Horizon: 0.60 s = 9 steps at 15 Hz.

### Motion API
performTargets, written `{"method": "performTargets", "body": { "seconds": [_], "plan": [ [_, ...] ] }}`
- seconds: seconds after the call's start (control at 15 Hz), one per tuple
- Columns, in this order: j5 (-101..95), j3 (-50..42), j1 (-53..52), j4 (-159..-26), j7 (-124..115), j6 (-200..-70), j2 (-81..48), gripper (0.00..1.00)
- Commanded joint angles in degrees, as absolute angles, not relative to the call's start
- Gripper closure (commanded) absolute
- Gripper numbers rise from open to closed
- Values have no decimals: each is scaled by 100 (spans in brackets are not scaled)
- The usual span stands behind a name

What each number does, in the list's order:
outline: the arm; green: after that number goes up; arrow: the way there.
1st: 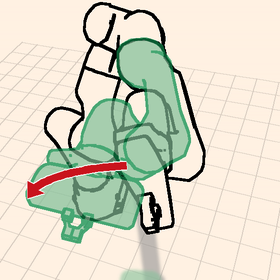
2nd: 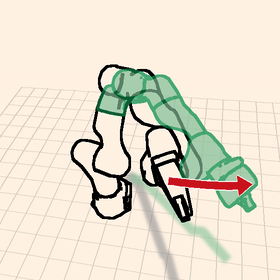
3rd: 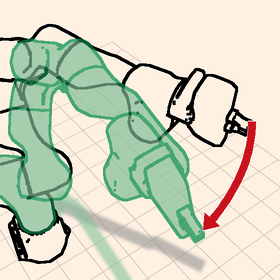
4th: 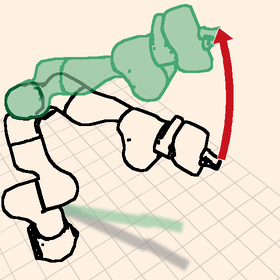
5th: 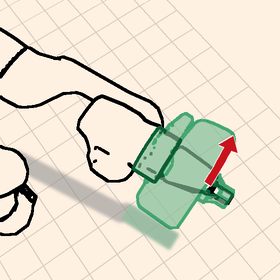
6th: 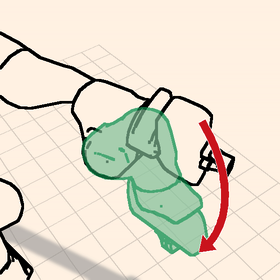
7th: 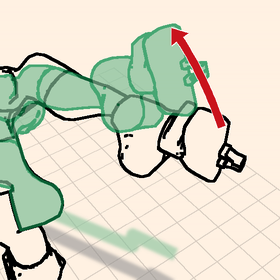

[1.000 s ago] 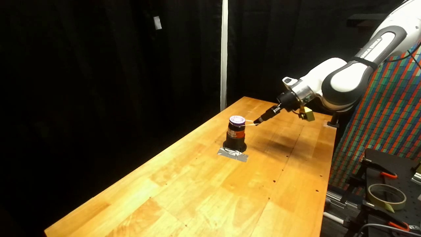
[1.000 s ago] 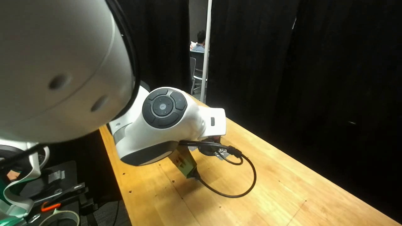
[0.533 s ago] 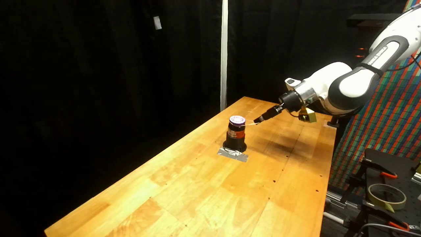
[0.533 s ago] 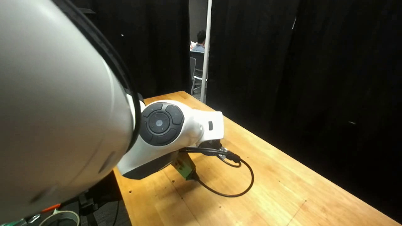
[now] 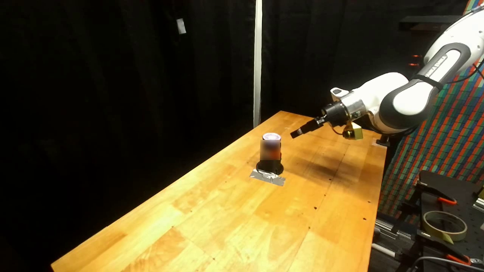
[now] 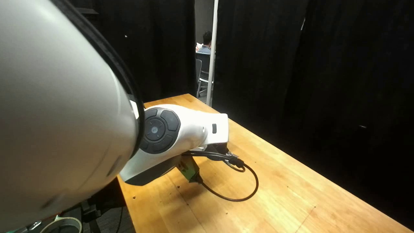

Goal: Put a rubber band on the bottom of the cup

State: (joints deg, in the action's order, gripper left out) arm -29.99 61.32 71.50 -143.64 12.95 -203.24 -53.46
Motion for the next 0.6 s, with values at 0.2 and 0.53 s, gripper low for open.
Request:
{"method": "performTargets", "body": {
  "seconds": [0.2,0.53],
  "plan": [
    [-3314,5983,7048,-14342,918,-20453,-5301,85],
    [-3359,5979,7045,-14344,859,-20442,-5304,64]
  ]
}}
